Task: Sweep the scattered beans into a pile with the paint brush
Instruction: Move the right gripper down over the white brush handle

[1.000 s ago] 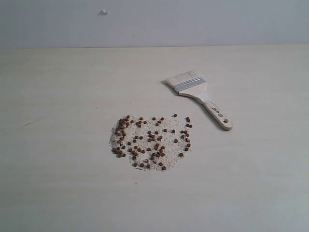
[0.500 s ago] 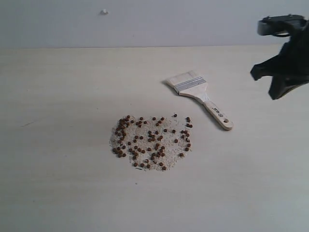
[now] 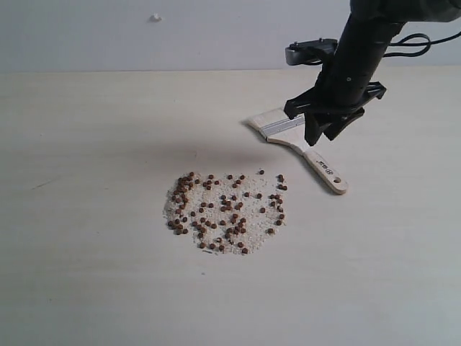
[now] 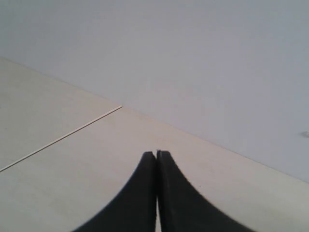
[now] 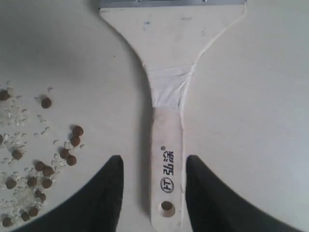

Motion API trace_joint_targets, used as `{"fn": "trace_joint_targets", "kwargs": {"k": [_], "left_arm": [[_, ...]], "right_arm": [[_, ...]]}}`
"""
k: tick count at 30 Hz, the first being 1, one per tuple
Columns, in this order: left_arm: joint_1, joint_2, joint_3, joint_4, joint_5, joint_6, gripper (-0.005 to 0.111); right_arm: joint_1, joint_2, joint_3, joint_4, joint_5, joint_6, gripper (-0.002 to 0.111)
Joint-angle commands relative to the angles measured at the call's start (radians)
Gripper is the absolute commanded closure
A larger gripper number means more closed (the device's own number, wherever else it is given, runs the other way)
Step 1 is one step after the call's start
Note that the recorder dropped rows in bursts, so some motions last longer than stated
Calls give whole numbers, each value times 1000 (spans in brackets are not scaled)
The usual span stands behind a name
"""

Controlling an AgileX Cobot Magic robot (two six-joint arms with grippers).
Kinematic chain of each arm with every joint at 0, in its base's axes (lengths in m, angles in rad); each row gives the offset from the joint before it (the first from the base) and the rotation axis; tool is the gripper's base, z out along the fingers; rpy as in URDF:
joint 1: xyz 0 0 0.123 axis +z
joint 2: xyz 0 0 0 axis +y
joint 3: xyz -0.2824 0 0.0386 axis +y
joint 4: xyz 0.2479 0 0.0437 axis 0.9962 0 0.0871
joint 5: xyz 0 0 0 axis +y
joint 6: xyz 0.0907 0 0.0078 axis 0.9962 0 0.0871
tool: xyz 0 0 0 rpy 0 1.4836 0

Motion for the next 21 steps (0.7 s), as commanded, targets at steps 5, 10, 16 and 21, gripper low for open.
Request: {"fn": "trace_joint_targets", "kwargs": {"k": [5, 10, 16, 21], "left_arm": [[-6, -6, 3, -2, -4, -3, 107], [-6, -6, 3, -2, -4, -3, 107], [-6, -6, 3, -2, -4, -3, 107], [-6, -6, 3, -2, -4, -3, 107]], "right_arm": [[2, 82, -43, -15, -44, -27, 61], [2, 101, -43, -15, -72, -51, 61], [2, 110, -43, -7, -100, -62, 61], [2, 112, -43, -6, -109, -67, 61]]}}
